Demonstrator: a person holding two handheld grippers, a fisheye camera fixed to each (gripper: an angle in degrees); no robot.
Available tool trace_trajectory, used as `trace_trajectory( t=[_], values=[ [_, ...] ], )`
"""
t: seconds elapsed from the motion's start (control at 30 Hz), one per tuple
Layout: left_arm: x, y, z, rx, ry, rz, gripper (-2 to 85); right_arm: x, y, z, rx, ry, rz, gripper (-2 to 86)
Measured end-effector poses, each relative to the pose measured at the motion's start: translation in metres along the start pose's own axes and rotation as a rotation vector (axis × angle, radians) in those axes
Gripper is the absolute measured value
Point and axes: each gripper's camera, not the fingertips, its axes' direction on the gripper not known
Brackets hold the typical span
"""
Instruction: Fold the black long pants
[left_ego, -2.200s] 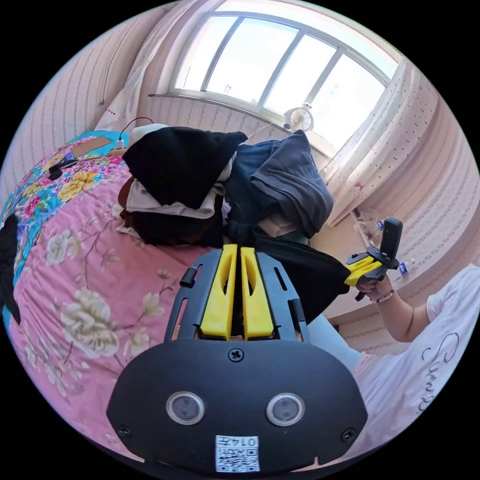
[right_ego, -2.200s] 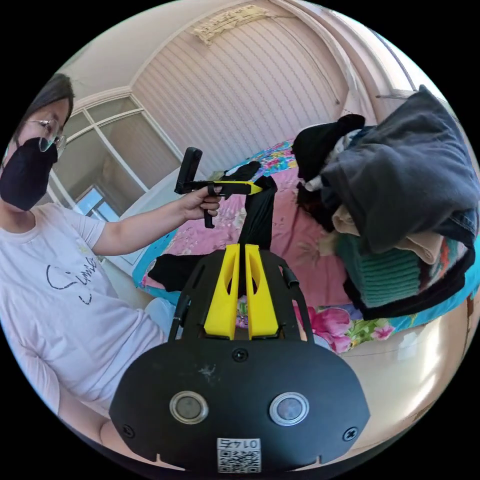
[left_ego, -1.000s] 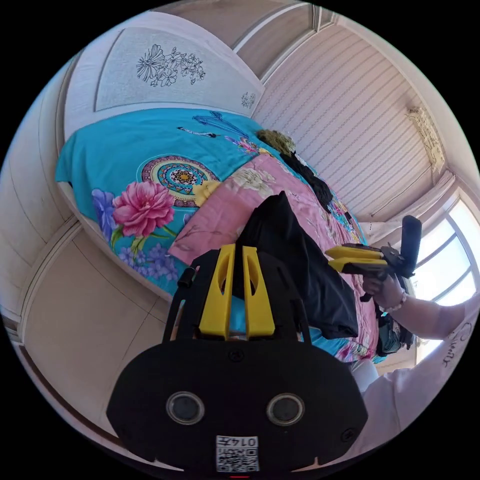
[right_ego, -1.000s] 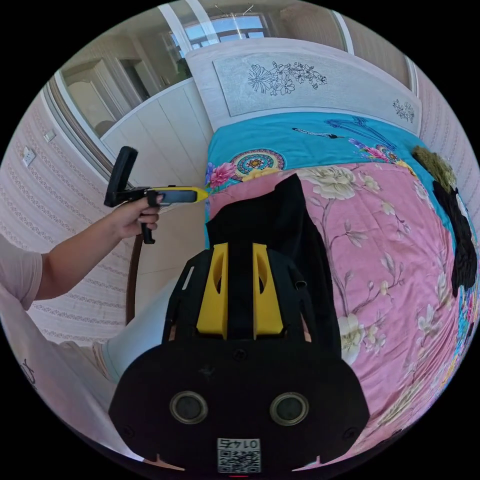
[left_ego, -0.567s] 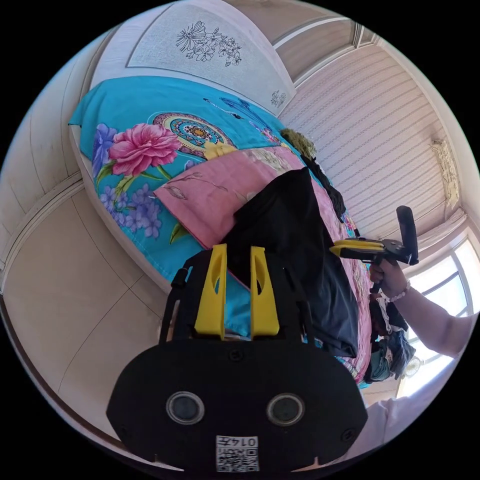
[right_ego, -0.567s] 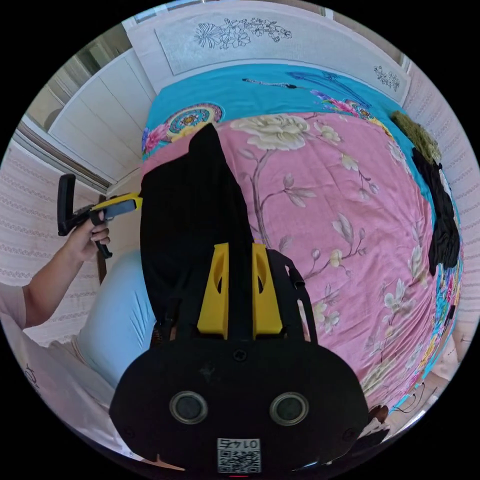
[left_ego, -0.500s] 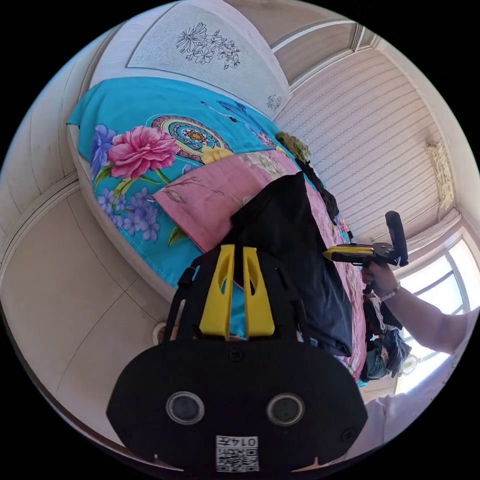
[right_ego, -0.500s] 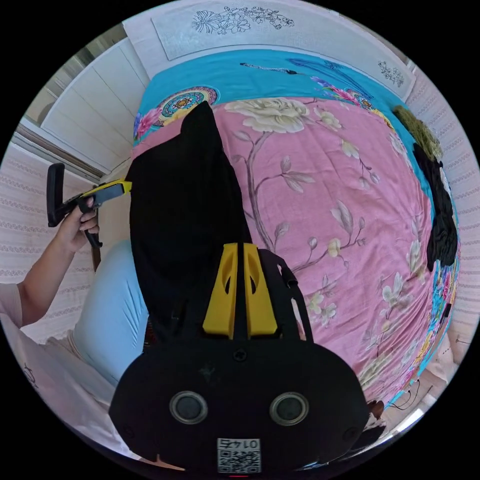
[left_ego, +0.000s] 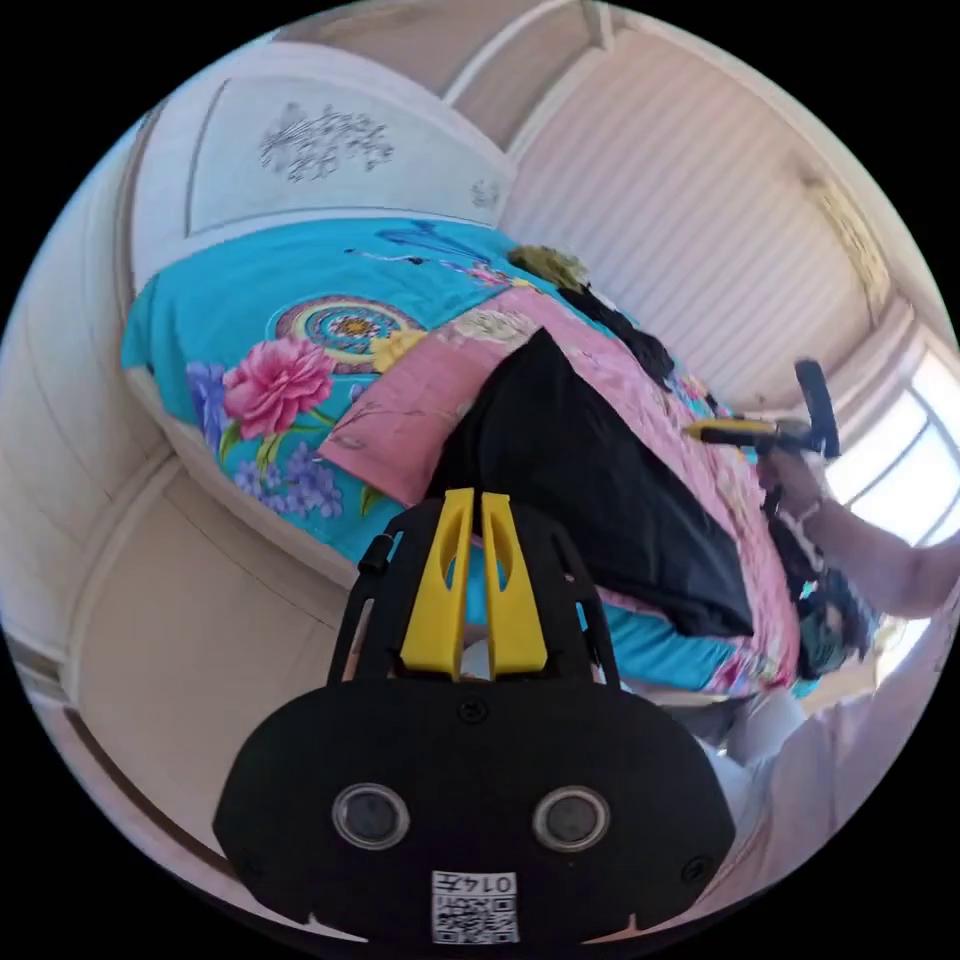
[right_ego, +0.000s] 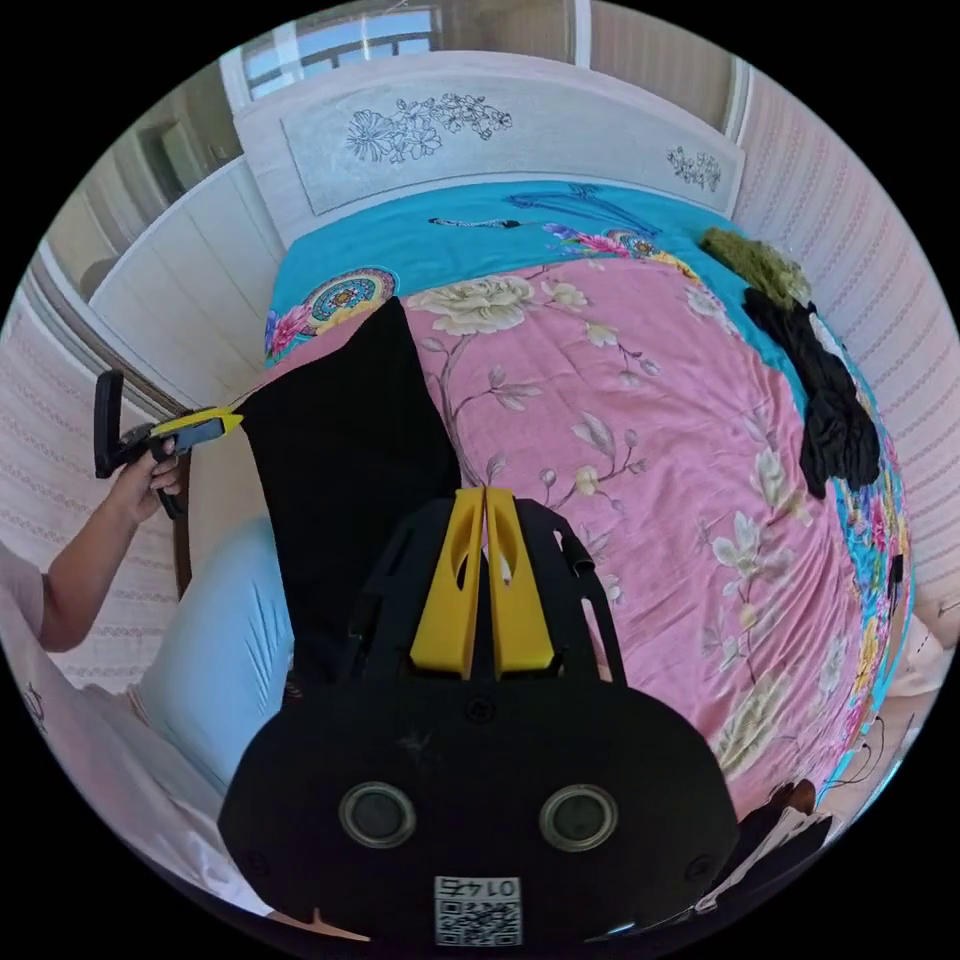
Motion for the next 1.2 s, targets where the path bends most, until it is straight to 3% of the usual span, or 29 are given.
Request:
trace_trajectory(
  t=[0.07,0.23,0.5,0.73,1.03,1.2],
  values=[
    [0.066,-0.002,0.000,-0.022,0.035,0.228,-0.6,-0.025,0.000,0.013,-0.063,0.020,-0.111,0.0],
    [0.176,0.005,0.022,-0.040,-0.019,0.476,-0.9,-0.043,-0.017,0.065,-0.214,0.071,-0.135,-0.4],
    [0.127,0.011,0.015,-0.078,-0.047,0.239,-1.0,-0.018,-0.031,0.077,-0.236,-0.018,-0.046,-0.3],
    [0.091,0.020,-0.003,-0.022,-0.053,0.120,-1.0,-0.010,-0.062,0.052,-0.043,-0.043,-0.023,0.9],
    [0.100,0.026,-0.005,-0.007,-0.066,0.137,-1.0,0.061,-0.095,0.088,0.030,-0.343,0.394,7.7],
    [0.096,0.027,-0.003,-0.013,-0.091,0.128,-1.0,0.082,-0.103,0.101,0.046,-0.542,0.454,4.4]
  ],
)
